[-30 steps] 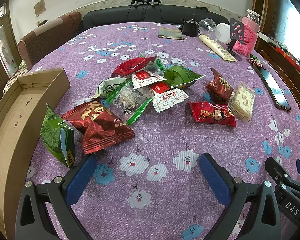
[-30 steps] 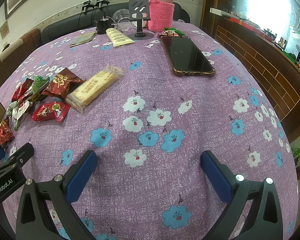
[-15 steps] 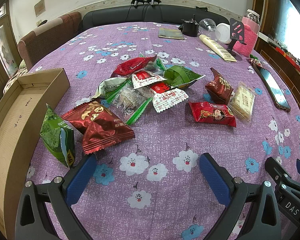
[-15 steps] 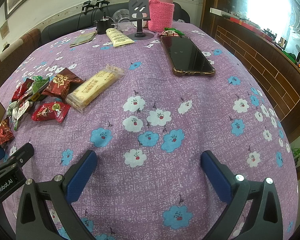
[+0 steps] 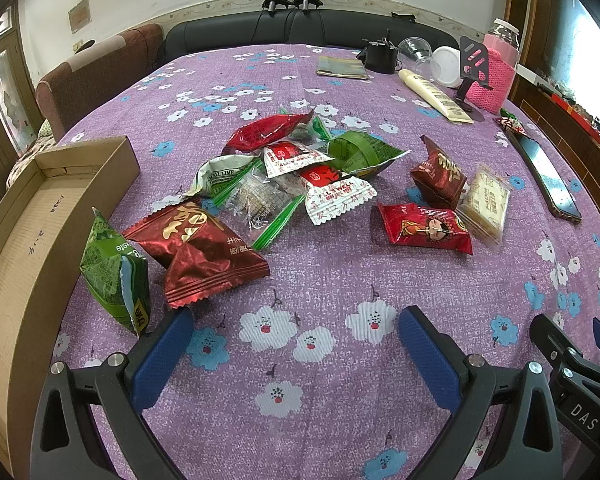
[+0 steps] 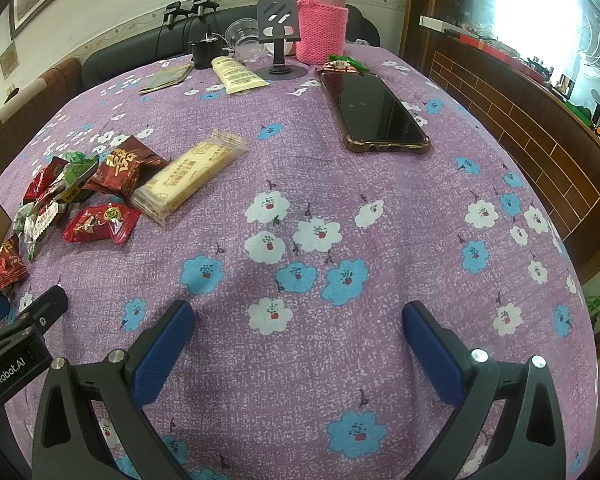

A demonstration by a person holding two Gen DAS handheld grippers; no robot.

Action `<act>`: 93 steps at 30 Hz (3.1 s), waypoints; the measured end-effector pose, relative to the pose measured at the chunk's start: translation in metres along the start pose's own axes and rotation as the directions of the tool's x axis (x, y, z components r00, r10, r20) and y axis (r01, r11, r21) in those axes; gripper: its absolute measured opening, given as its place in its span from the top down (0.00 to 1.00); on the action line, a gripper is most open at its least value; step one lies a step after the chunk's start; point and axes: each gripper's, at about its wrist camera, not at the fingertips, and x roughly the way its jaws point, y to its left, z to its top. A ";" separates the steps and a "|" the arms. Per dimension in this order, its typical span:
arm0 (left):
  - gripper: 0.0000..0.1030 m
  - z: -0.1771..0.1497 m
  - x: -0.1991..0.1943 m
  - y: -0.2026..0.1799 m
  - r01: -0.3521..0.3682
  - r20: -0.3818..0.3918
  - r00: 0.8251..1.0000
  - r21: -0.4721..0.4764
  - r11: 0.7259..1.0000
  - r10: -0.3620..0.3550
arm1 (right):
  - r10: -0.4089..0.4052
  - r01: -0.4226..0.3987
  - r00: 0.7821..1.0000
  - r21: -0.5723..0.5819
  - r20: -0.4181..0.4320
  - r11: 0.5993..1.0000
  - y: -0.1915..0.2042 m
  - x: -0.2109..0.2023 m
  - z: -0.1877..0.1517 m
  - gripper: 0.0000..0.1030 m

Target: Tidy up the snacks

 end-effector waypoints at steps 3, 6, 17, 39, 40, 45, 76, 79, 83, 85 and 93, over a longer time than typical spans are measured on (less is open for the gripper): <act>0.00 0.000 0.000 0.000 0.000 0.000 1.000 0.000 1.000 0.000 | 0.000 0.000 1.000 0.000 0.000 1.000 0.000 0.000 0.000 0.00; 0.00 0.000 0.000 0.000 0.000 0.000 1.000 0.000 1.000 0.000 | 0.000 0.000 1.000 0.000 0.000 1.000 0.000 0.000 0.000 0.00; 0.00 0.000 0.000 0.000 0.000 0.000 1.000 0.000 1.000 0.000 | 0.000 0.000 1.000 0.000 0.000 1.000 0.000 0.001 0.000 0.00; 0.00 0.000 0.000 0.000 -0.002 0.000 1.000 -0.001 1.000 0.002 | -0.005 0.005 0.999 0.012 -0.033 1.000 0.000 0.001 0.001 0.00; 0.00 0.000 -0.001 -0.002 -0.003 -0.002 1.000 -0.001 1.000 0.003 | -0.005 0.005 0.999 0.012 -0.035 1.000 0.001 0.003 0.003 0.00; 0.00 0.000 -0.004 0.001 0.087 -0.081 0.994 0.120 0.989 -0.078 | -0.003 0.004 0.999 0.011 -0.044 1.000 0.001 0.004 0.004 0.00; 0.08 -0.012 -0.176 0.218 0.078 0.377 0.926 -0.115 0.990 -0.029 | 0.307 -0.302 0.952 -0.227 -0.012 0.926 0.158 -0.043 0.083 0.38; 0.08 -0.016 -0.177 0.219 0.068 0.375 0.927 -0.123 0.990 -0.017 | 0.274 -0.277 0.961 -0.238 -0.046 0.931 0.199 -0.017 0.105 0.39; 0.08 -0.016 -0.174 0.218 0.069 0.364 0.931 -0.126 0.990 -0.019 | 0.222 -0.245 0.968 -0.261 -0.116 0.934 0.231 0.020 0.114 0.39; 0.08 -0.017 -0.172 0.219 0.075 0.356 0.934 -0.122 0.990 -0.026 | 0.187 -0.230 0.968 -0.294 -0.168 0.928 0.240 0.034 0.108 0.39; 0.08 -0.020 -0.167 0.210 0.111 0.350 0.934 -0.084 0.990 -0.074 | 0.173 -0.279 0.941 -0.376 -0.290 0.884 0.198 0.016 0.052 0.55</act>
